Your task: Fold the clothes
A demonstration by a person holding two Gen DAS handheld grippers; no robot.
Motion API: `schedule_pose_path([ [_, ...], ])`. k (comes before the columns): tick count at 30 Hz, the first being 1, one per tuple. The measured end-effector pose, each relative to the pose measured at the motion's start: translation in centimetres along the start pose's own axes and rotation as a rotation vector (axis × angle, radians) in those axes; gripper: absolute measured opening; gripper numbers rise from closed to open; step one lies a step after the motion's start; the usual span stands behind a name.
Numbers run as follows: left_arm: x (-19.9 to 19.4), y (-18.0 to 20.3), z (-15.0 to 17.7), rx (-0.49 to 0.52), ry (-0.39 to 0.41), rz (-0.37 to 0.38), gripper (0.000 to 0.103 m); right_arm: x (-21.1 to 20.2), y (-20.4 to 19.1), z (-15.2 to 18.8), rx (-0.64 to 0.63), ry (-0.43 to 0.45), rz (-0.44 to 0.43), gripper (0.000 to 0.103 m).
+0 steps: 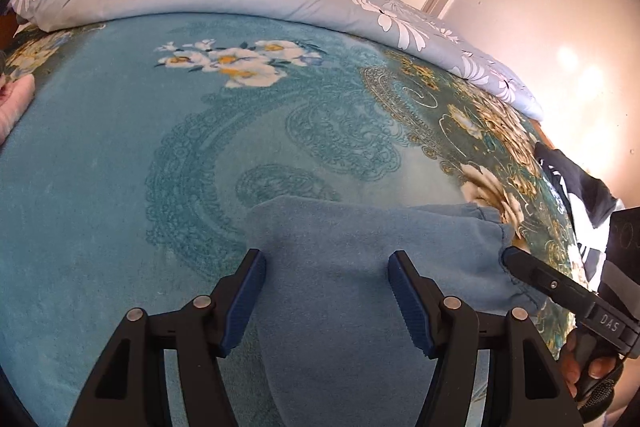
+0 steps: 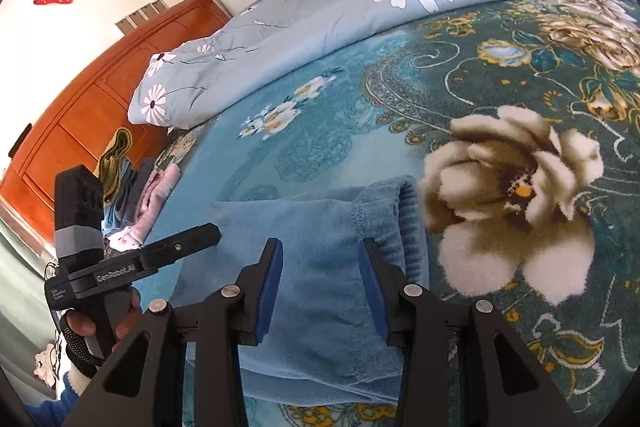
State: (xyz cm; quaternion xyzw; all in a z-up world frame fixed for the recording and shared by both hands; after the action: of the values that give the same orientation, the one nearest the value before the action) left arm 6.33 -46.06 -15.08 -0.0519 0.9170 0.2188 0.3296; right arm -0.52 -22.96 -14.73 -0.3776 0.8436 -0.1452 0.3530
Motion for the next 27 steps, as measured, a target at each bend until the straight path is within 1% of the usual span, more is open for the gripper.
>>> schedule_pose_path([
  [2, -1.6, -0.5, 0.2, -0.033, 0.029, 0.022, 0.068, -1.1, -0.3, -0.3, 0.003, 0.022, -0.017, 0.041],
  [4, -3.0, -1.2, 0.6, -0.055, 0.049, 0.024, 0.068, -2.5, -0.1, -0.4, -0.007, 0.051, -0.016, 0.042],
  [5, -3.3, -1.8, 1.0, -0.072, 0.047, 0.019, 0.069, -3.1, 0.3, -0.4, -0.004, 0.059, -0.012, 0.047],
  [6, -3.4, -2.3, 1.4, -0.090, 0.034, 0.016, 0.070, -3.7, 0.7, -0.3, -0.001, 0.066, -0.008, 0.056],
  [7, -3.2, -2.9, 2.0, -0.110, 0.016, 0.013, 0.071, -4.2, 1.2, -0.2, 0.002, 0.074, -0.004, 0.058],
  [8, -2.9, -3.4, 2.6, -0.131, -0.006, 0.012, 0.072, -4.3, 2.1, 0.2, 0.032, 0.065, 0.001, 0.059],
  [10, -2.5, -4.0, 3.8, -0.175, -0.032, 0.016, 0.073, -3.8, 3.8, 1.2, 0.103, 0.012, 0.015, 0.063],
  [12, -3.1, -3.9, 4.2, -0.189, -0.003, 0.027, 0.075, -3.3, 4.8, 2.2, 0.173, -0.022, -0.019, 0.065],
  [13, -3.1, -3.6, 4.4, -0.184, -0.009, 0.033, 0.077, -3.0, 5.1, 2.5, 0.200, -0.028, -0.038, 0.066],
  [17, -2.6, -2.2, 4.9, -0.189, -0.046, 0.094, 0.078, -1.8, 4.9, 2.2, 0.240, -0.021, -0.066, 0.066],
  [19, -2.6, -1.9, 4.9, -0.190, -0.036, 0.091, 0.078, -1.0, 4.5, 2.1, 0.255, -0.027, -0.072, 0.067],
  [20, -2.6, -2.0, 4.9, -0.204, -0.033, 0.094, 0.077, -0.7, 4.2, 2.0, 0.245, -0.033, -0.059, 0.069],
  [22, -2.6, -2.2, 4.9, -0.245, -0.028, 0.109, 0.076, -0.5, 3.8, 2.0, 0.233, -0.031, -0.044, 0.069],
  [24, -2.6, -2.5, 5.0, -0.264, -0.014, 0.072, 0.062, -0.4, 3.7, 2.1, 0.239, -0.026, -0.045, 0.068],
  [25, -2.7, -2.6, 5.0, -0.273, -0.010, 0.065, 0.048, -0.5, 3.8, 2.1, 0.252, -0.020, -0.043, 0.067],
  [26, -2.7, -2.7, 5.0, -0.285, -0.007, 0.061, 0.037, -0.6, 3.9, 2.1, 0.268, -0.018, -0.039, 0.062],
  [27, -2.9, -2.7, 5.0, -0.304, -0.003, 0.068, 0.035, -0.7, 4.0, 2.1, 0.283, -0.015, -0.036, 0.046],
])
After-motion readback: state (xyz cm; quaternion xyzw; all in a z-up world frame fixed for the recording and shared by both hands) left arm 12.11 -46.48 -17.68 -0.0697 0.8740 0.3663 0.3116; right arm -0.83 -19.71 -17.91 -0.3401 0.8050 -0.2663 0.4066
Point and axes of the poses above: each gripper's, at about its wrist camera, not at the fingertips, and x roughly the way its jaws point, y to its right, z to its underside, the point moved 3 cm from there along x, roughly the way its jaws point, and after that the axes turned 13 degrees about y, right-handed, at the moved point
